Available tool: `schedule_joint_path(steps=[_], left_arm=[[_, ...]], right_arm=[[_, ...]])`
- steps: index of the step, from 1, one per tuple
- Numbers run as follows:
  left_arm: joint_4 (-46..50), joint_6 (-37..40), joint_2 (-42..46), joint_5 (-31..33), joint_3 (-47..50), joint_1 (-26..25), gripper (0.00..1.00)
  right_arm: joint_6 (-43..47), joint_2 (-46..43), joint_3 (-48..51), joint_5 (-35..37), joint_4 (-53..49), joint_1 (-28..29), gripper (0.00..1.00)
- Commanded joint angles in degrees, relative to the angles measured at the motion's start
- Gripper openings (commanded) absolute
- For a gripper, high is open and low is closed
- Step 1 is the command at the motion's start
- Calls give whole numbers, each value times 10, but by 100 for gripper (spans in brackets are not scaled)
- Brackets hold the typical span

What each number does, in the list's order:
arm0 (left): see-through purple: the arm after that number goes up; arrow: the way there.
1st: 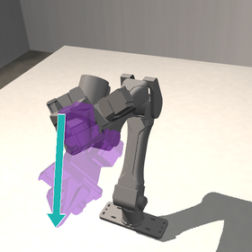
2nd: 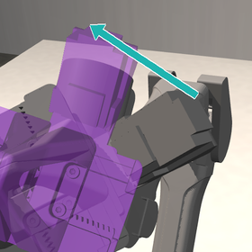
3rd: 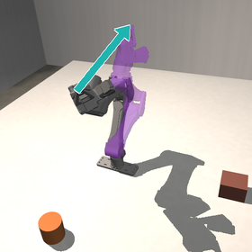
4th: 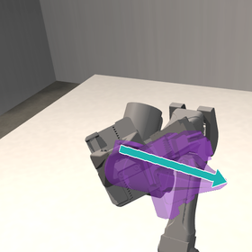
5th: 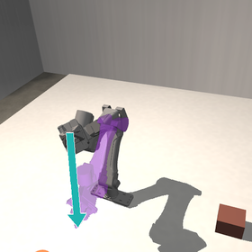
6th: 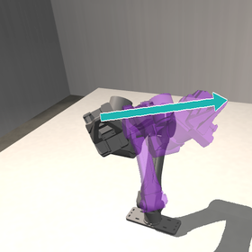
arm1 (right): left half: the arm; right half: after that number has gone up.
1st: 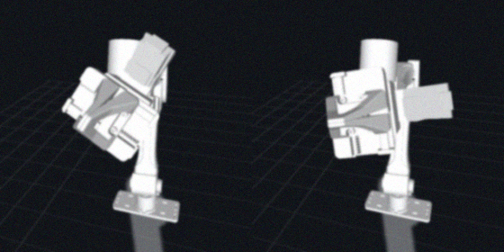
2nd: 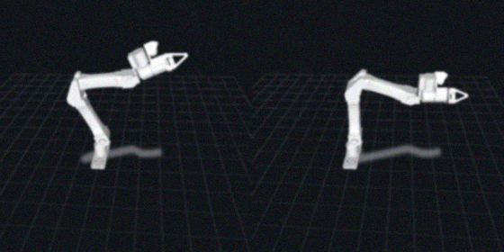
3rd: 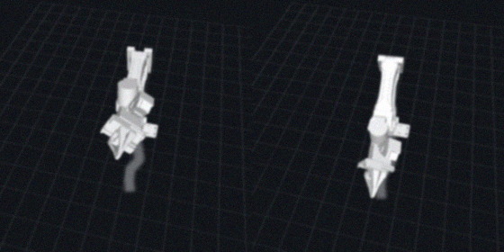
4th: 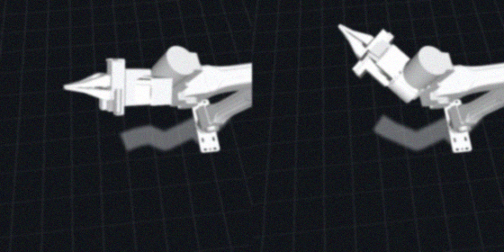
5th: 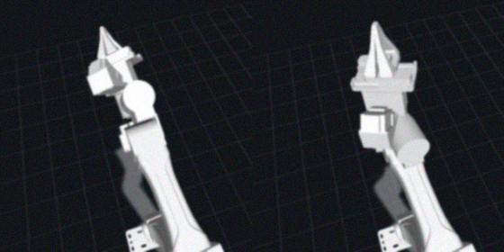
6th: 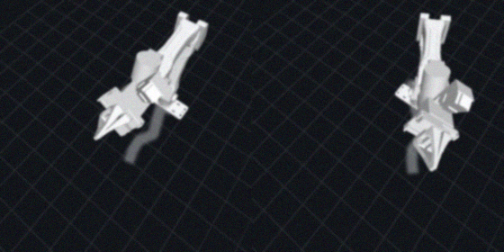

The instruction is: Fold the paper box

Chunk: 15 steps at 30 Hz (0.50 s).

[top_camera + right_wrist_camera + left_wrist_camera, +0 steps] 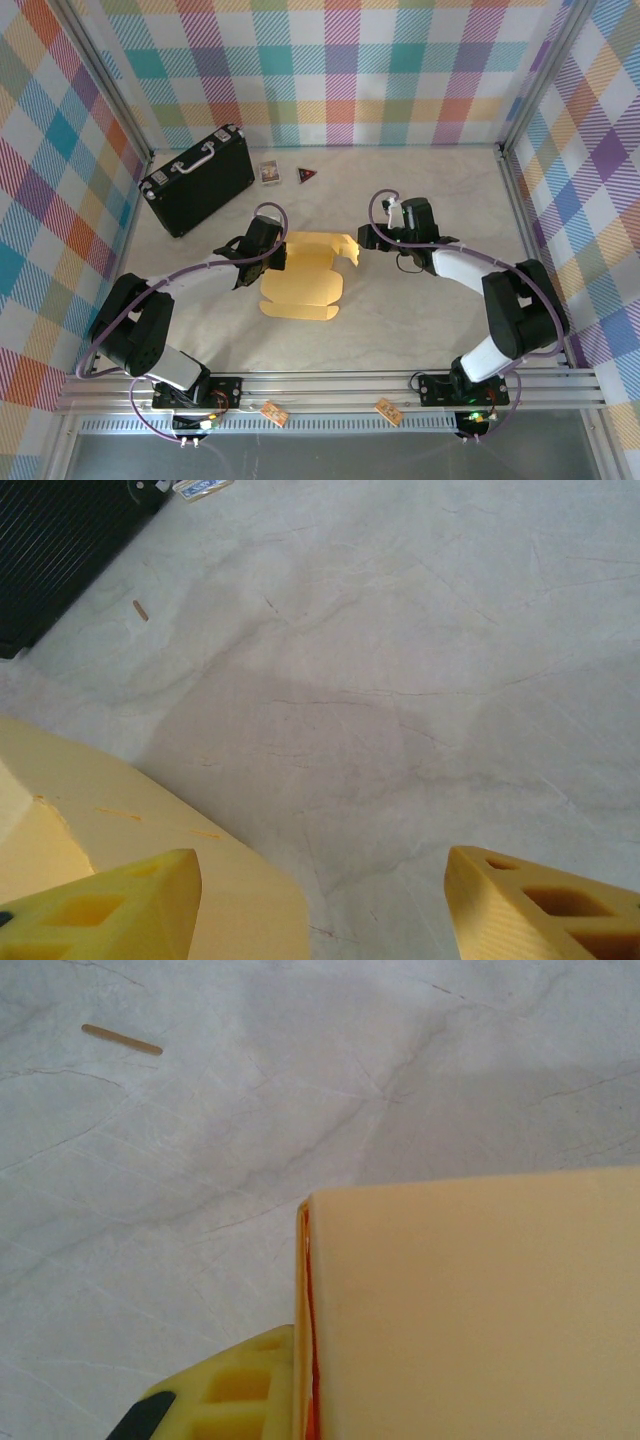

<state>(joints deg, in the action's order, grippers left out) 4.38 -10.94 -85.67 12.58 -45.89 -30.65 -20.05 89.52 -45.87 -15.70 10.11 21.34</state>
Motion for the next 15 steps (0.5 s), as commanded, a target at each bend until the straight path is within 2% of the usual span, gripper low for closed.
schedule_joint_path(steps=[1,15], left_arm=[[1,-4,0,5,-6,-4,0],[2,-3,-3,6,-8,-8,0]], right_arm=[[-15,17,-26,-28,9,-1,65],[-8,58,-29,-99,23,22,59]])
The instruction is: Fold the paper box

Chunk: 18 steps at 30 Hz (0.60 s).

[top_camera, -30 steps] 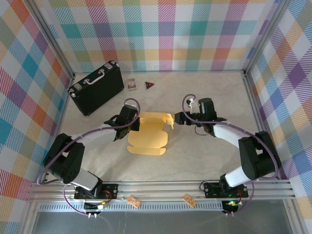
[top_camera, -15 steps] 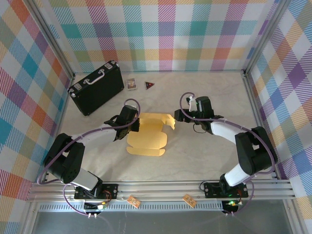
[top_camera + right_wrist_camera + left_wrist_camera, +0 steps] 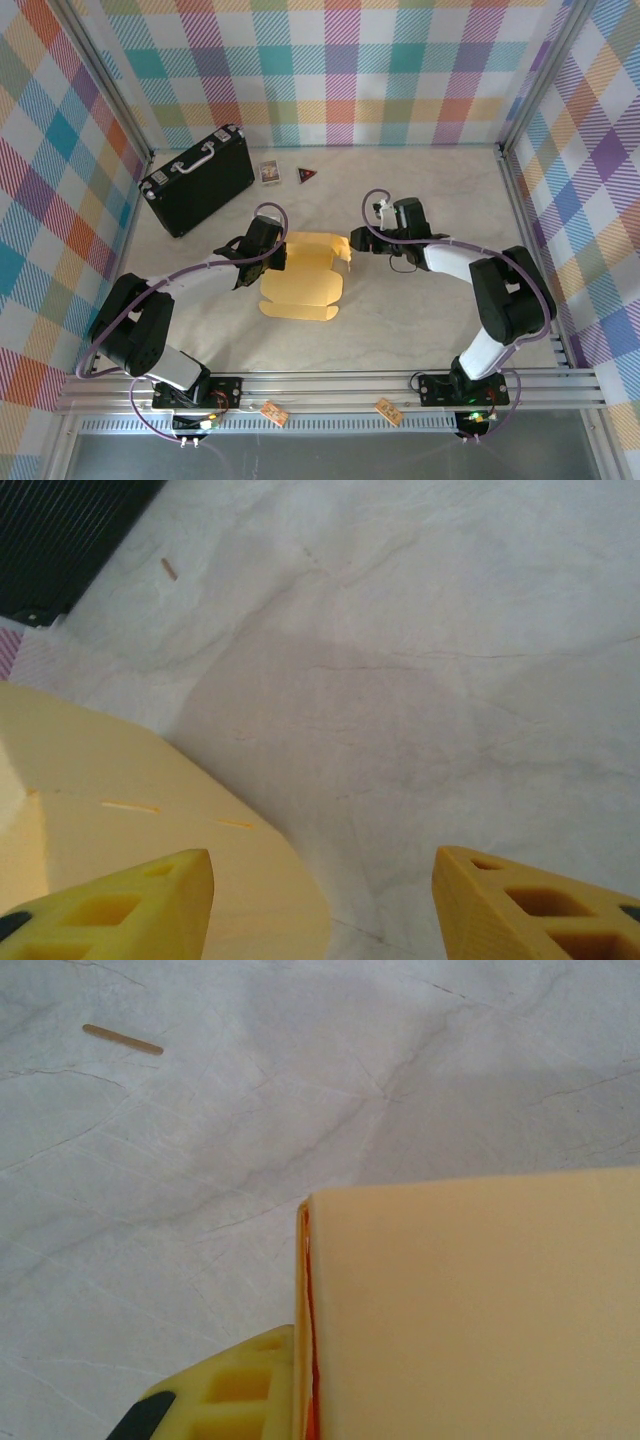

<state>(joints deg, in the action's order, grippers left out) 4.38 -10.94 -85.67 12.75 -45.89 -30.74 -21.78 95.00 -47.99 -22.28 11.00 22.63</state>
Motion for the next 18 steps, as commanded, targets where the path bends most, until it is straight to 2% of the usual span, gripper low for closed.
schedule_joint_path(steps=[1,18], left_arm=[[2,-3,-1,4,-8,-7,0],[3,-2,-4,5,-9,-8,0]], right_arm=[[11,4,-7,-35,15,12,59],[13,10,-8,-68,23,34,55]])
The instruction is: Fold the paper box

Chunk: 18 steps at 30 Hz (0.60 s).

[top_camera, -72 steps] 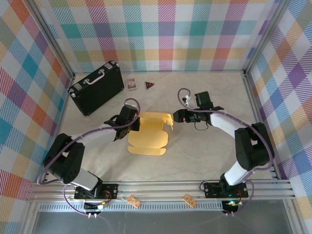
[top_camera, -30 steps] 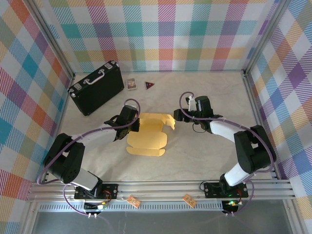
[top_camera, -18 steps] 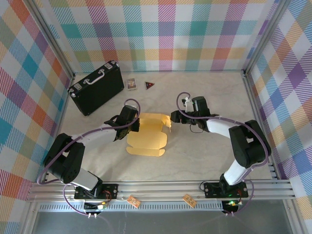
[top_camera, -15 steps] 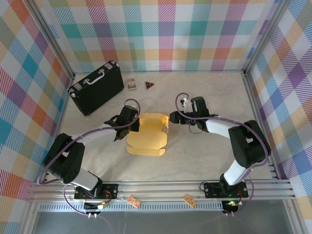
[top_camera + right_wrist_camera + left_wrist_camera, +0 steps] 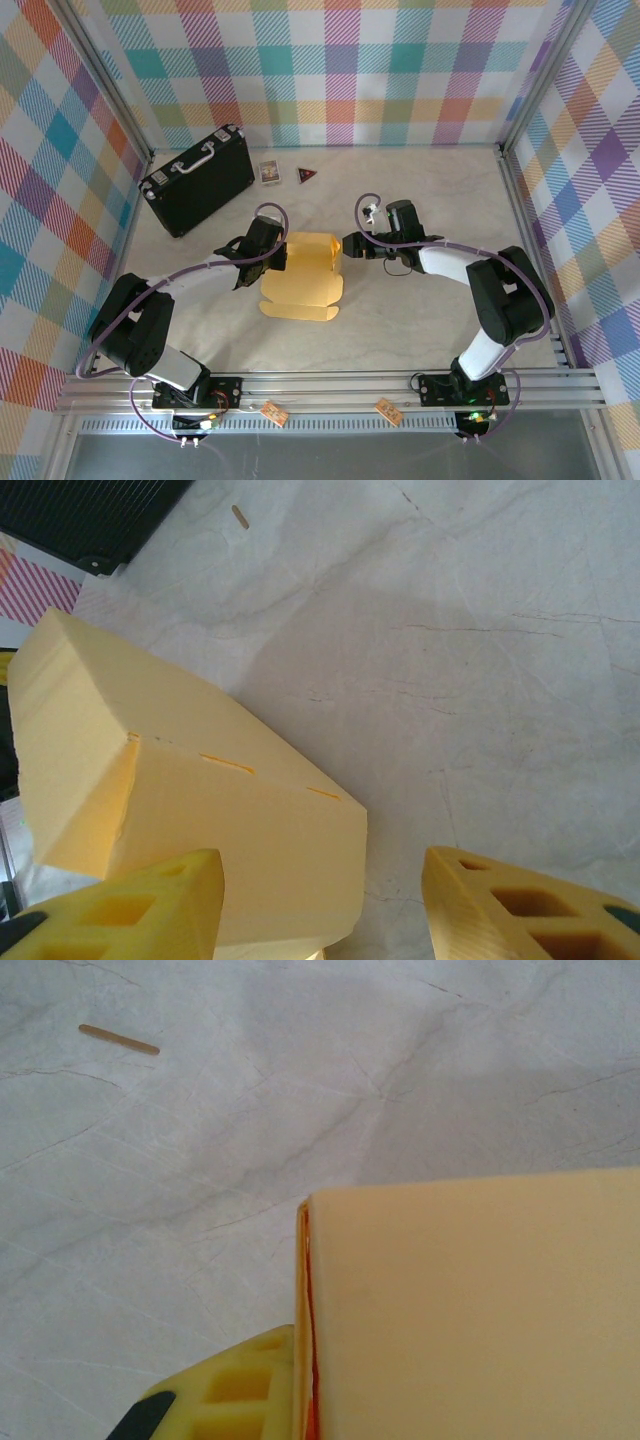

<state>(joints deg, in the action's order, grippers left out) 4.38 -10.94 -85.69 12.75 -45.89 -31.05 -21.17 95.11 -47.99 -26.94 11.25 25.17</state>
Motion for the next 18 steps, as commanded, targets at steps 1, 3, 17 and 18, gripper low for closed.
schedule_joint_path(steps=[1,3,17,18], left_arm=[[3,-2,-4,5,-9,-6,0],[3,-2,-4,6,-8,-6,0],[5,-2,-1,5,-9,-7,0],[5,-2,-1,4,-9,-7,0]], right_arm=[[8,10,-7,-22,20,10,55],[12,12,-7,-23,18,14,55],[33,23,7,-25,62,54,55],[34,23,12,-22,72,56,56]])
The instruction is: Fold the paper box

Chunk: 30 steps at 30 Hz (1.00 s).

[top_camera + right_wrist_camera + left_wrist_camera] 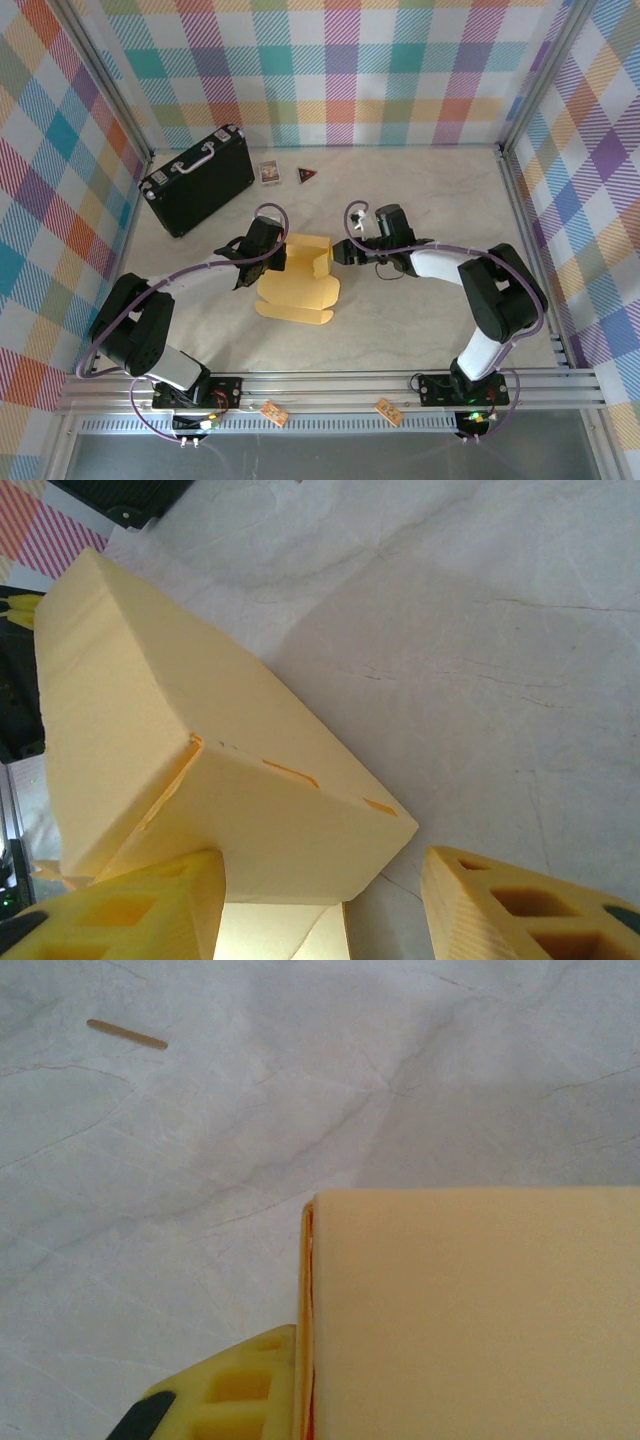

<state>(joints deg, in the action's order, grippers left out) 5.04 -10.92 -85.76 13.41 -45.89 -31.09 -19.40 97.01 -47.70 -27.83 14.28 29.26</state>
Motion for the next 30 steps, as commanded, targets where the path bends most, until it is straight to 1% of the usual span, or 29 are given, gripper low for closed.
schedule_joint_path(steps=[1,5,10,12,18,21,25,30], left_arm=[[-1,-2,0,-1,-9,-7,0],[0,-3,2,-2,-9,-7,0],[2,-2,5,0,-8,-7,0],[3,-2,7,1,-9,-7,0],[-4,-4,10,4,-3,-7,0],[-7,-7,10,3,2,-8,0],[-10,-11,19,-3,9,-8,0],[-8,-11,31,4,16,-8,0]], right_arm=[[18,3,12,-8,50,19,57],[33,1,20,7,66,30,59],[83,-1,34,17,102,49,60],[108,-7,46,33,119,58,61],[117,-13,67,58,148,59,63],[116,0,77,55,175,59,63],[138,5,94,55,212,60,65],[188,-8,120,22,241,64,67]])
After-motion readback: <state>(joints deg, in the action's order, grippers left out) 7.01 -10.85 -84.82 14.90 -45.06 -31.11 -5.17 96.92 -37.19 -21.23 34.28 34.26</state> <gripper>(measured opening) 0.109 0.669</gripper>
